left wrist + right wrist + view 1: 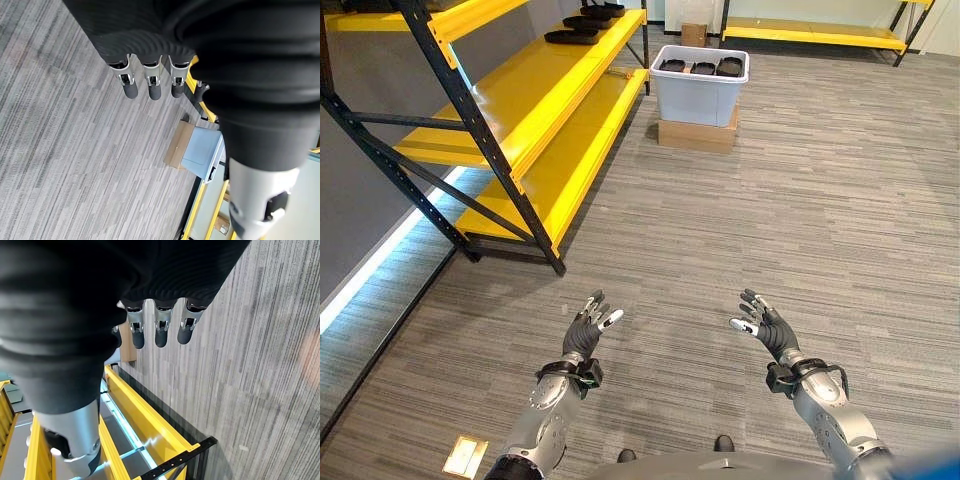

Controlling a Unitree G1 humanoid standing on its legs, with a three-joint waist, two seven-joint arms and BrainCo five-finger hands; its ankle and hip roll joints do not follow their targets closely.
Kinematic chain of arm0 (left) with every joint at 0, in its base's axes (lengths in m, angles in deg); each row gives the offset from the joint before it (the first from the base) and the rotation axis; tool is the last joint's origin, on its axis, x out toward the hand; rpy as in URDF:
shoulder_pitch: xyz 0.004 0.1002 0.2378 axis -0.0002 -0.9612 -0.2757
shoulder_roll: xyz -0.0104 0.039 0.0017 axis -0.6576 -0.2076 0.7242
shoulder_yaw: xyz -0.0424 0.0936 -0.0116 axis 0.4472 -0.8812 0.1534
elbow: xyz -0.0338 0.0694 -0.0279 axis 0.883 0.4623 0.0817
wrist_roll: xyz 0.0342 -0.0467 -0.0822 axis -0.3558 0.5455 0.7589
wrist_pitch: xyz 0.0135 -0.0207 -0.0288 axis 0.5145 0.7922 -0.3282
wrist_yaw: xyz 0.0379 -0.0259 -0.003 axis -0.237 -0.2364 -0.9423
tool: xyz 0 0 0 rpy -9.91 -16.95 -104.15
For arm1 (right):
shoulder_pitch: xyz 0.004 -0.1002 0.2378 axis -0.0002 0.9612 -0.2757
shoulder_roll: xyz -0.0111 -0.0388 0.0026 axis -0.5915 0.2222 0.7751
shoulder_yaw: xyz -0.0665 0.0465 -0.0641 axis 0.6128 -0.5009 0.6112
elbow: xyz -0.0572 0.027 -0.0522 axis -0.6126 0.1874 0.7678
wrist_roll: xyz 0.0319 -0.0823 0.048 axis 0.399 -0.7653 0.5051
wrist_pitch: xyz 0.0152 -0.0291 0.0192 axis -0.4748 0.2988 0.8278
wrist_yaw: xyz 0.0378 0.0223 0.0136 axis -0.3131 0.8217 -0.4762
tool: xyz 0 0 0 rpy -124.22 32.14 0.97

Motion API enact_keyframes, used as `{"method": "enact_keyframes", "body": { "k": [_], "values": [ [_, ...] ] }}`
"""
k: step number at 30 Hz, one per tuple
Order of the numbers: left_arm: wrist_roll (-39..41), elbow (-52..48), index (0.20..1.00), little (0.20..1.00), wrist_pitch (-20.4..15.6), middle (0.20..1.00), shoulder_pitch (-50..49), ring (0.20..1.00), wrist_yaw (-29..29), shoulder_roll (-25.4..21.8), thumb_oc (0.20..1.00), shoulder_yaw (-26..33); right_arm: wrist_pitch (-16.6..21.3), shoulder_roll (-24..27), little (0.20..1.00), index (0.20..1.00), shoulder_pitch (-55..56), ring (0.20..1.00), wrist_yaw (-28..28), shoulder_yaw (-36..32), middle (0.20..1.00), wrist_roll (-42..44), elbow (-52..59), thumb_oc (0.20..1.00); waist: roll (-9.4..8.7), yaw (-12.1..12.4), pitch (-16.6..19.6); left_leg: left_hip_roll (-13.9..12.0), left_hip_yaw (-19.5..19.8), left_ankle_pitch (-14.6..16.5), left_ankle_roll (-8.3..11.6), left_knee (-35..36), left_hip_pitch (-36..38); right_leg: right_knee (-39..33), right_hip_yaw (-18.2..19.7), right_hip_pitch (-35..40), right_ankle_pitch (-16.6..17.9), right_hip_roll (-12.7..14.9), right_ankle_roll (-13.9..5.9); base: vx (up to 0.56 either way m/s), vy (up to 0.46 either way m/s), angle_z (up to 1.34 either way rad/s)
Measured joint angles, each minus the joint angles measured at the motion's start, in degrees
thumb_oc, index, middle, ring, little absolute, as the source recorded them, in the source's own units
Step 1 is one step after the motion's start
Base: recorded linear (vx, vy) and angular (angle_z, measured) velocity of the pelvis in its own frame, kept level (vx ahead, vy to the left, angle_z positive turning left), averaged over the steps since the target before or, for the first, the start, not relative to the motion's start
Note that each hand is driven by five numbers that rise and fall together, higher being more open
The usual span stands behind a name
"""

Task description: Move parts from the plastic box to the shelf.

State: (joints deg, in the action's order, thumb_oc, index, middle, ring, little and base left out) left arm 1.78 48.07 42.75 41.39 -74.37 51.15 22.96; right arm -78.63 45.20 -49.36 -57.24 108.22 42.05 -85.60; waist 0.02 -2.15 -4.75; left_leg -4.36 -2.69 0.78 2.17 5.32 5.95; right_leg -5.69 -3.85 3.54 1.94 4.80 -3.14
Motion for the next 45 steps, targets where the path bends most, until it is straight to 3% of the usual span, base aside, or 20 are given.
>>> {"method": "enact_keyframes", "body": {
  "k": [26,33,36,39,40,41,42,43,44,45],
  "values": [
    [-0.5,0.0,1.0,1.0,0.0,1.0,-0.2,1.0,-0.1,0.0,1.0,-0.1,0.0,0.0,1.0,1.0,0.1,1.0,-0.1,0.2,1.0,0.0,-0.1,1.0,0.5,-0.1,1.8,0.0,1.7,-0.1,-0.24,0.0,-0.1,0.0,-1.0,0.8,-0.2,0.0,0.12,0.0,-0.01,0.01],
    [-0.4,0.0,1.0,1.0,0.0,1.0,0.2,1.0,-0.3,0.0,1.0,-0.2,0.0,0.2,1.0,1.0,-0.6,1.0,-0.1,0.2,1.0,0.3,-1.0,1.0,0.57,0.1,1.3,-1.3,2.4,-0.5,0.22,-1.2,-1.8,0.1,-2.0,-0.1,-0.6,-1.4,0.6,-0.02,-0.125,0.08],
    [-0.2,0.0,1.0,1.0,-0.1,1.0,2.5,1.0,-0.2,-0.4,1.0,0.3,0.1,0.6,1.0,1.0,-0.9,1.0,-0.1,0.1,1.0,1.2,-1.4,1.0,-0.84,0.4,-1.6,-2.7,3.2,1.1,0.47,-8.2,-5.5,0.1,-1.7,-0.3,-1.2,-3.0,2.17,0.06,-0.314,-0.01],
    [0.1,-0.2,1.0,1.0,-0.1,1.0,1.9,1.0,0.0,-0.6,1.0,1.3,0.2,0.7,1.0,1.0,-1.5,1.0,0.2,0.1,1.0,1.3,-1.2,1.0,-3.08,2.7,-4.6,-4.6,5.5,1.3,1.35,-25.5,-12.4,4.3,-0.2,-1.6,-3.0,-6.3,6.48,0.06,-0.265,-0.28],
    [0.2,-0.1,1.0,1.0,0.0,1.0,1.4,1.0,0.0,-1.3,1.0,1.7,0.2,0.7,1.0,1.0,-1.4,1.0,0.2,0.0,1.0,1.3,-1.1,1.0,-3.73,3.5,-5.9,-3.8,10.2,-2.6,1.79,-36.2,-18.4,6.0,0.4,-2.1,-4.3,-6.8,8.6,0.1,-0.111,-0.11],
    [0.2,-0.2,1.0,1.0,0.0,1.0,1.5,1.0,0.0,-1.4,1.0,1.7,0.2,0.8,1.0,1.0,-1.4,1.0,0.2,0.0,1.0,1.3,-1.0,1.0,-5.21,3.6,-6.3,-2.4,12.5,-6.9,1.07,-40.0,-21.4,6.2,0.5,-2.4,-4.4,-6.7,9.32,0.25,-0.056,0.01],
    [0.2,-0.2,1.0,1.0,0.1,1.0,1.6,1.0,0.0,-1.4,1.0,1.6,0.2,0.7,1.0,1.0,-1.3,1.0,0.1,-0.4,1.0,1.3,-1.0,1.0,-5.32,3.7,-6.7,-1.5,13.0,-5.6,0.99,-42.0,-24.3,5.6,0.4,-2.3,-4.6,-6.5,9.59,0.31,-0.024,0.15],
    [0.2,-0.2,1.0,1.0,0.2,1.0,1.7,1.0,0.1,-1.1,1.0,1.5,0.3,0.7,1.0,1.0,-1.4,1.0,0.1,-0.9,1.0,1.3,-1.0,1.0,-5.32,3.4,-6.8,-0.3,11.5,-3.2,1.53,-38.3,-26.0,3.9,0.5,-2.3,-4.9,-6.2,8.94,0.33,0.009,0.24],
    [0.4,-0.2,1.0,1.0,0.2,1.0,1.6,1.0,0.2,-0.3,1.0,1.2,0.3,0.9,1.0,1.0,-1.6,1.0,0.0,-1.8,1.0,1.3,-1.6,1.0,-4.64,3.4,-6.8,0.2,10.7,-2.7,1.39,-29.8,-26.0,2.8,-0.1,-2.1,-6.1,-6.1,6.69,0.19,0.016,0.16],
    [0.7,-0.8,1.0,1.0,0.1,1.0,2.0,1.0,0.3,0.7,1.0,1.2,0.3,1.5,1.0,1.0,-2.4,1.0,0.0,-2.6,1.0,1.3,-2.5,1.0,-2.93,4.2,-7.4,-0.3,10.9,-2.8,1.34,-20.1,-24.7,4.7,-1.2,-3.3,-7.0,-6.6,7.0,0.29,0.019,-0.1]
  ]
}}
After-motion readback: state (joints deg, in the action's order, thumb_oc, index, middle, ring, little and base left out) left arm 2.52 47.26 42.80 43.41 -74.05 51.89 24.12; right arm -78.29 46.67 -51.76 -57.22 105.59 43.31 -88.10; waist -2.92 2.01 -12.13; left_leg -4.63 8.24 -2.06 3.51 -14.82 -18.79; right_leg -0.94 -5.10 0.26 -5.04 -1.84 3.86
